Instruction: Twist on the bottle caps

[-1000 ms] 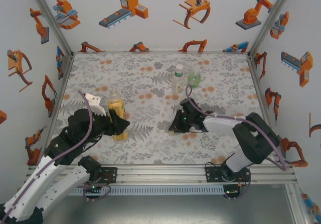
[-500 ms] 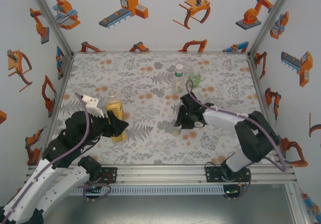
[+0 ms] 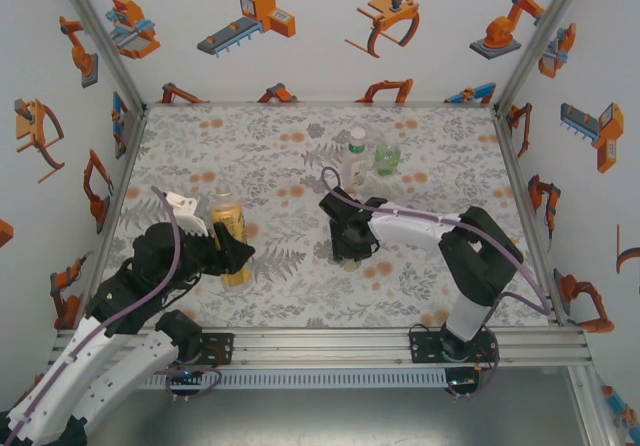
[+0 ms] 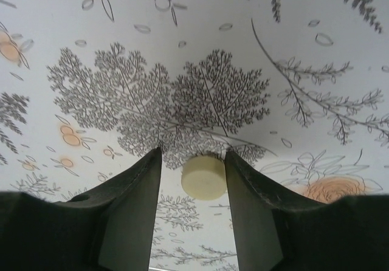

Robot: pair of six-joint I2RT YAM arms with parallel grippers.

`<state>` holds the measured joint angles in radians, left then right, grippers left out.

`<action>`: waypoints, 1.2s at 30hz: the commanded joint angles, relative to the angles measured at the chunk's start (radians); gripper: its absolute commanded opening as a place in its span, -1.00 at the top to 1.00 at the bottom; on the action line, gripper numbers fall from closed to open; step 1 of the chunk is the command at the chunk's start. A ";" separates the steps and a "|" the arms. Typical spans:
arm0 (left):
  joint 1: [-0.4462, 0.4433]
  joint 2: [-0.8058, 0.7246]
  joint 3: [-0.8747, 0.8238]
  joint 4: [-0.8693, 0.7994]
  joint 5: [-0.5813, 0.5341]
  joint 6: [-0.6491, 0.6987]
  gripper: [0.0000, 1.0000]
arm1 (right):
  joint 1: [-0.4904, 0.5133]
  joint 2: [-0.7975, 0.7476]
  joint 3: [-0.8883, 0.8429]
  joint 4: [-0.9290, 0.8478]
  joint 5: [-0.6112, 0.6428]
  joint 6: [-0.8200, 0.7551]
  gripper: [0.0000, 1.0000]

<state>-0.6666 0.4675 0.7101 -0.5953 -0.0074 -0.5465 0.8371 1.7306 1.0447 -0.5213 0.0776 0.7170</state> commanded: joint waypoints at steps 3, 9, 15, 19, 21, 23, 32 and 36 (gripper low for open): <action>0.003 0.028 -0.008 0.043 0.010 -0.022 0.54 | 0.026 -0.027 -0.025 -0.053 0.036 0.018 0.13; 0.002 0.053 0.002 0.045 0.025 -0.020 0.54 | 0.046 -0.035 -0.009 -0.079 0.047 0.030 0.14; 0.003 0.057 0.001 0.051 0.026 -0.020 0.54 | 0.056 -0.048 -0.008 -0.075 0.047 0.033 0.17; 0.002 0.060 0.004 0.050 0.029 -0.020 0.54 | 0.056 -0.042 -0.007 -0.066 0.045 0.029 0.21; 0.003 0.060 0.004 0.050 0.028 -0.020 0.54 | 0.056 -0.035 -0.002 -0.069 0.044 0.029 0.21; 0.002 0.059 0.003 0.050 0.027 -0.020 0.54 | 0.057 -0.030 -0.003 -0.067 0.041 0.029 0.21; 0.002 0.057 -0.001 0.049 0.026 -0.023 0.54 | 0.057 -0.013 -0.020 -0.050 0.027 0.035 0.20; 0.003 0.054 -0.005 0.052 0.028 -0.026 0.54 | 0.057 -0.008 -0.020 -0.044 0.026 0.035 0.20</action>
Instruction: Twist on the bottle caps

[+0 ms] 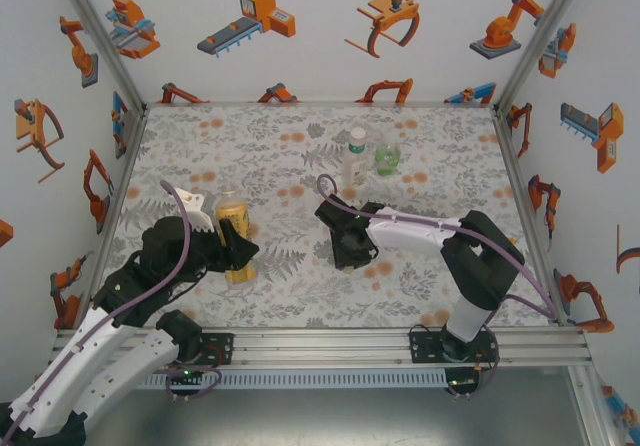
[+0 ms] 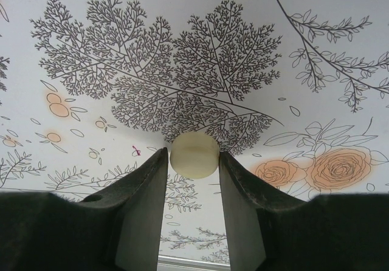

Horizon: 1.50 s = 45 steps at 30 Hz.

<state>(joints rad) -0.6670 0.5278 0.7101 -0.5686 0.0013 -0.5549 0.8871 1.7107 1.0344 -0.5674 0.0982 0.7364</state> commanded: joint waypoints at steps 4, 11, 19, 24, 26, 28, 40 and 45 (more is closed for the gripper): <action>0.003 -0.007 -0.004 0.022 0.022 -0.019 0.54 | 0.007 0.025 -0.009 0.002 0.000 0.015 0.20; 0.004 -0.012 -0.006 0.019 0.022 -0.016 0.57 | 0.007 0.026 -0.004 -0.004 0.001 0.016 0.21; 0.003 -0.003 -0.003 0.023 0.036 0.004 0.59 | 0.007 -0.033 0.012 -0.041 0.030 0.021 0.40; 0.003 0.018 0.015 0.023 0.082 0.064 0.61 | 0.007 -0.132 0.006 -0.036 0.038 0.008 0.53; 0.003 0.031 0.025 0.030 0.125 0.104 0.60 | 0.007 -0.179 -0.002 -0.018 0.024 -0.018 0.55; 0.003 0.047 0.030 0.050 0.201 0.161 0.60 | 0.007 -0.236 -0.017 0.009 0.009 -0.050 0.56; -0.045 0.127 0.081 0.060 0.561 0.498 0.76 | 0.007 -0.597 -0.080 0.210 -0.221 -0.390 0.64; -0.131 0.122 0.098 0.005 0.546 0.656 0.75 | 0.007 -0.706 -0.034 0.170 -0.368 -0.547 0.62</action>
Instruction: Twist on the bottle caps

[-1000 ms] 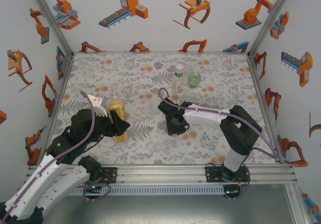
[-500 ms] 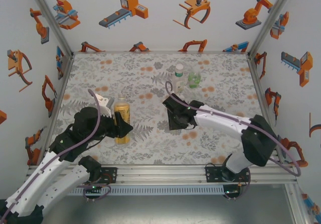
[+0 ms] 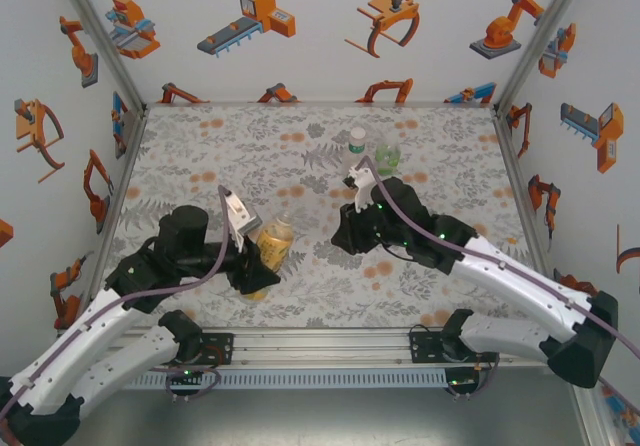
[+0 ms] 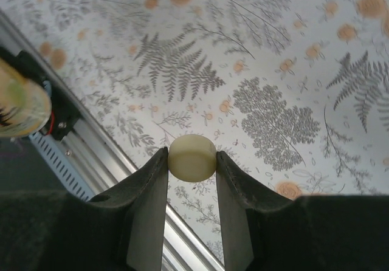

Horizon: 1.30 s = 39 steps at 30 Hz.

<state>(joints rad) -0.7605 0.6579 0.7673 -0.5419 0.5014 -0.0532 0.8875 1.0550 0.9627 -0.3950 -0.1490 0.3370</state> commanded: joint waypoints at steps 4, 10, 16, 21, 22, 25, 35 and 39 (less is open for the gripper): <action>-0.092 0.015 0.068 -0.088 0.033 0.218 0.74 | 0.007 -0.116 0.055 -0.008 -0.255 -0.263 0.64; -0.223 0.085 0.122 -0.151 -0.093 0.265 0.75 | 0.007 -0.185 0.038 0.013 -0.441 -0.445 0.79; -0.341 0.186 0.148 -0.222 -0.252 0.311 0.78 | 0.007 -0.186 0.067 -0.028 -0.495 -0.539 0.82; -0.396 0.278 0.166 -0.225 -0.283 0.305 0.78 | 0.017 -0.172 0.065 -0.044 -0.543 -0.591 0.82; -0.402 0.291 0.170 -0.223 -0.286 0.303 0.78 | 0.020 -0.170 0.060 -0.043 -0.548 -0.597 0.82; -0.418 0.322 0.181 -0.223 -0.297 0.307 0.78 | 0.024 -0.165 0.044 -0.046 -0.556 -0.607 0.82; -0.434 0.325 0.181 -0.201 -0.298 0.308 0.79 | 0.041 -0.171 -0.020 -0.047 -0.563 -0.607 0.82; -0.435 0.317 0.177 -0.191 -0.280 0.308 0.79 | 0.047 -0.176 -0.036 -0.026 -0.579 -0.594 0.81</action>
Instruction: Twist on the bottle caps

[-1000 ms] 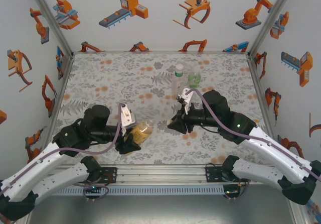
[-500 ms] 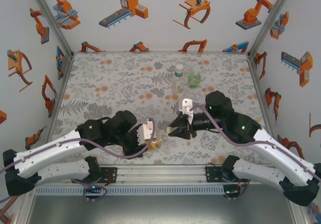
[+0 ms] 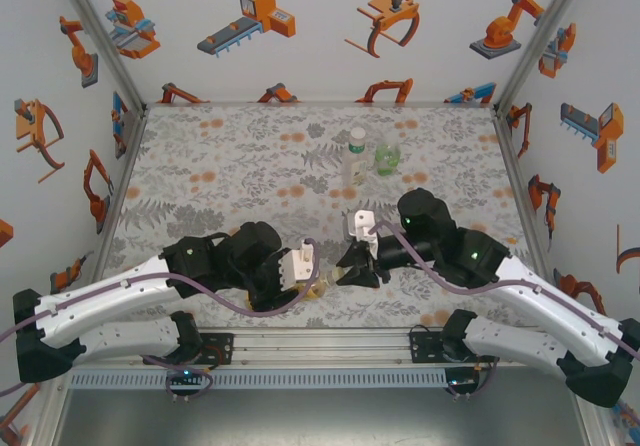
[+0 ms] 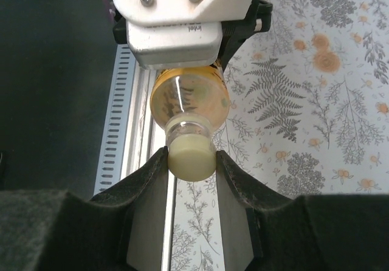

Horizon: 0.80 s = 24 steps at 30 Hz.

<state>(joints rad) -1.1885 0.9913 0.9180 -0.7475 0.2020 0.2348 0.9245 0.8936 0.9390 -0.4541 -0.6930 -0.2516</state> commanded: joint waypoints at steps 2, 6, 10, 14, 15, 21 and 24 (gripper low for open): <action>-0.008 -0.024 0.022 0.026 0.025 0.015 0.79 | 0.013 -0.019 -0.021 0.047 -0.036 0.003 0.81; -0.011 -0.036 0.018 0.046 0.035 0.012 0.79 | 0.020 -0.029 -0.040 0.081 -0.030 0.018 0.82; -0.012 -0.042 0.016 0.063 0.046 0.012 0.79 | 0.029 -0.030 -0.054 0.117 -0.024 0.038 0.82; -0.013 -0.035 0.013 0.064 0.064 0.015 0.79 | 0.041 -0.028 -0.056 0.148 -0.018 0.051 0.84; -0.013 -0.032 0.013 0.065 0.065 0.015 0.79 | 0.043 -0.028 -0.056 0.155 -0.018 0.053 0.84; -0.019 -0.013 0.017 0.058 0.054 0.019 0.80 | 0.047 -0.031 -0.032 0.116 0.012 0.036 1.00; -0.021 -0.006 0.024 0.045 0.037 0.023 0.82 | 0.047 -0.024 0.000 0.050 0.023 0.009 1.00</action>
<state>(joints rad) -1.1954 0.9771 0.9180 -0.7444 0.2237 0.2348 0.9600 0.8680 0.8982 -0.3779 -0.6865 -0.2123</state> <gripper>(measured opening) 0.549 0.352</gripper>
